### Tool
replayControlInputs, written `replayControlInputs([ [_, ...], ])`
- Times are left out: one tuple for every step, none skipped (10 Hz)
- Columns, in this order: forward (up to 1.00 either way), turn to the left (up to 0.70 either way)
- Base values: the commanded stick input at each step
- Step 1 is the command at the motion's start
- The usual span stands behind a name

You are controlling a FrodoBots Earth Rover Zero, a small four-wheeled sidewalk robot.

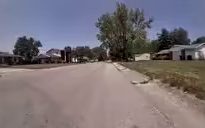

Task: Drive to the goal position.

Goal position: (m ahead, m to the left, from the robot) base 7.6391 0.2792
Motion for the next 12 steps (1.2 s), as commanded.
replayControlInputs([
  [0.7,0.0],
  [0.7,0.0],
  [0.7,0.0],
  [0.7,0.0],
  [0.7,0.0],
  [0.7,0.0],
  [0.7,-0.03],
  [0.7,-0.14],
  [0.7,-0.35],
  [0.7,-0.35],
  [0.7,-0.18],
  [0.7,0.0],
])
